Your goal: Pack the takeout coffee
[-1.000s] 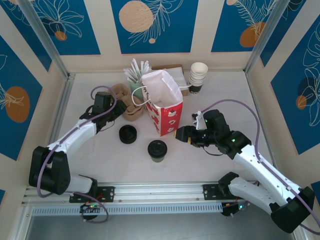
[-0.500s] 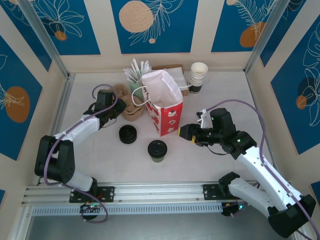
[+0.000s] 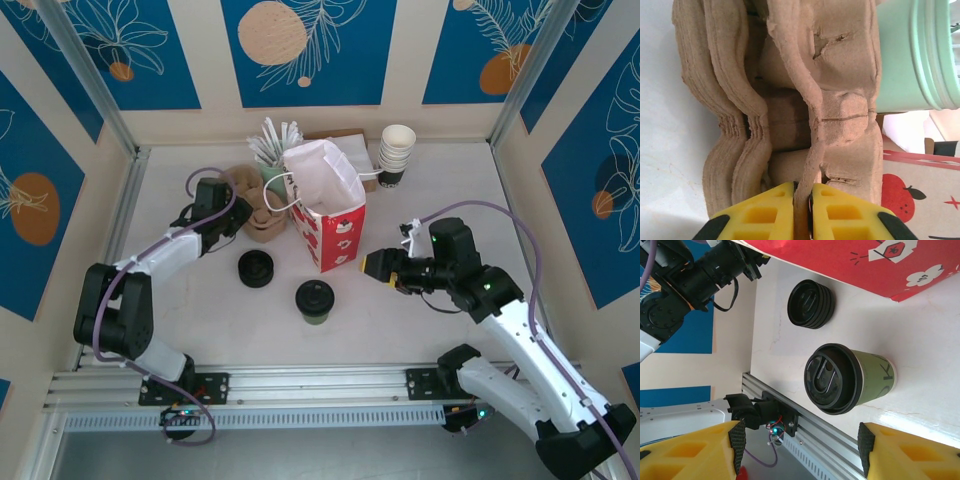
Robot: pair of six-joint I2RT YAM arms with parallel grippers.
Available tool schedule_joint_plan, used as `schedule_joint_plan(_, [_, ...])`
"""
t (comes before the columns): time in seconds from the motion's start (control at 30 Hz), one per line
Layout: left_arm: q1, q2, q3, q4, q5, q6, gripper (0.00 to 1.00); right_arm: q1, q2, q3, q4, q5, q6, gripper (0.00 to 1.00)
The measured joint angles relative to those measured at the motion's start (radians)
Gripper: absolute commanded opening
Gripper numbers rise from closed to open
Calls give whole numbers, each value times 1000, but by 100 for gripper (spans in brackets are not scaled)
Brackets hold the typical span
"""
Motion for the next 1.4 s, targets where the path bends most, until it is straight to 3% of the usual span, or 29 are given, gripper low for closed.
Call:
schedule_joint_plan(0.33, [1, -141, 77, -61, -4, 17, 9, -9, -7, 47, -14, -3, 0, 63])
schedule_joint_plan(0.63, [5, -456, 165, -312, -76, 134, 9, -11, -7, 116, -4, -23, -39, 63])
schedule_joint_plan(0.8, [6, -576, 209, -448, -59, 214, 9, -11, 6, 182, 42, -60, -88, 63])
schedule_joint_plan(0.93, [8, -615, 258, -517, 37, 268, 10, -11, 44, 238, 86, -95, -120, 63])
schedule_joint_plan(1.2, [-14, -641, 255, -492, 342, 278, 10, 56, 151, 315, 176, -127, -159, 63])
schedule_joint_plan(1.4, [-94, -666, 222, -446, 432, 264, 10, 135, 245, 406, 208, -126, -188, 63])
